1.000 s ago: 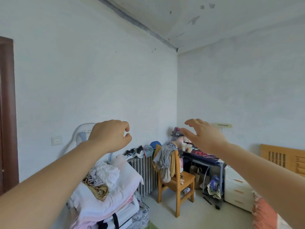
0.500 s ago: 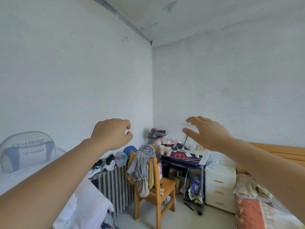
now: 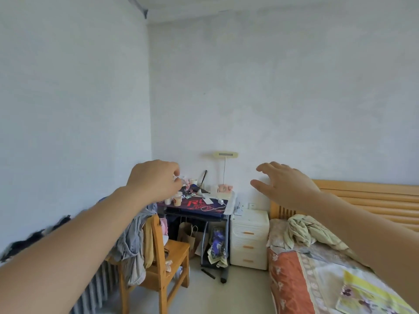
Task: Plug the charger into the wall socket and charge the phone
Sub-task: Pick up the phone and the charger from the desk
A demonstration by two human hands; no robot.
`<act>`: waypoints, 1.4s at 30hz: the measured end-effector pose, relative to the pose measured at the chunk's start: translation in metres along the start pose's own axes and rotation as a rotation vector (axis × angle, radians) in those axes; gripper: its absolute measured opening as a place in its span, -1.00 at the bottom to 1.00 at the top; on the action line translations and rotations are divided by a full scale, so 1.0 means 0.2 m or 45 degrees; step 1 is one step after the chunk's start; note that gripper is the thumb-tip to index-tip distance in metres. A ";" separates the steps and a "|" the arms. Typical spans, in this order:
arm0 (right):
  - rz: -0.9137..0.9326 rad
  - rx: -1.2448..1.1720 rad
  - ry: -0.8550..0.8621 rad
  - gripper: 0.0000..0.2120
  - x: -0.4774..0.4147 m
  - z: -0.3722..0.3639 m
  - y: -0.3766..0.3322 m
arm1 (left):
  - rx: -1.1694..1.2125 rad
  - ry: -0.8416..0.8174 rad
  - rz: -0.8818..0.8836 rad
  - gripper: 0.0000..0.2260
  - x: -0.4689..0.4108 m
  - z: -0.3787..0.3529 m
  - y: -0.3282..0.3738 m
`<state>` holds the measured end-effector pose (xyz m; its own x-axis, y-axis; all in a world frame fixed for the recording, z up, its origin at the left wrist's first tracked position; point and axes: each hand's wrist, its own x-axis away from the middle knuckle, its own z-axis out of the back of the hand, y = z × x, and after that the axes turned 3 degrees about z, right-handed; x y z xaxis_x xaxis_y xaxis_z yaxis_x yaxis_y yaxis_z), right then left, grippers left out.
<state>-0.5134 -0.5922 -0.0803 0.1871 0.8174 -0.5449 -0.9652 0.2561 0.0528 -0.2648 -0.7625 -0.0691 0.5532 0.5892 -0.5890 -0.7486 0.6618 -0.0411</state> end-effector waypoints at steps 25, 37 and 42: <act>-0.304 0.164 -0.007 -0.46 -1.36 -1.16 1.22 | 0.179 -0.109 -0.279 -0.71 -2.00 -1.75 0.37; -0.251 0.147 -0.065 -0.47 -2.02 -1.77 1.88 | 0.218 -0.249 -0.151 -0.68 -2.74 -2.50 0.59; -0.244 0.119 -0.094 -0.48 -2.30 -2.10 2.06 | 0.226 -0.298 -0.141 -0.68 -3.05 -2.86 0.58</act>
<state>-1.0740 -1.0786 -0.1594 0.3820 0.7838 -0.4897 -0.8900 0.4547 0.0335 -0.8990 -1.3100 -0.1771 0.7124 0.5858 -0.3865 -0.6147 0.7865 0.0590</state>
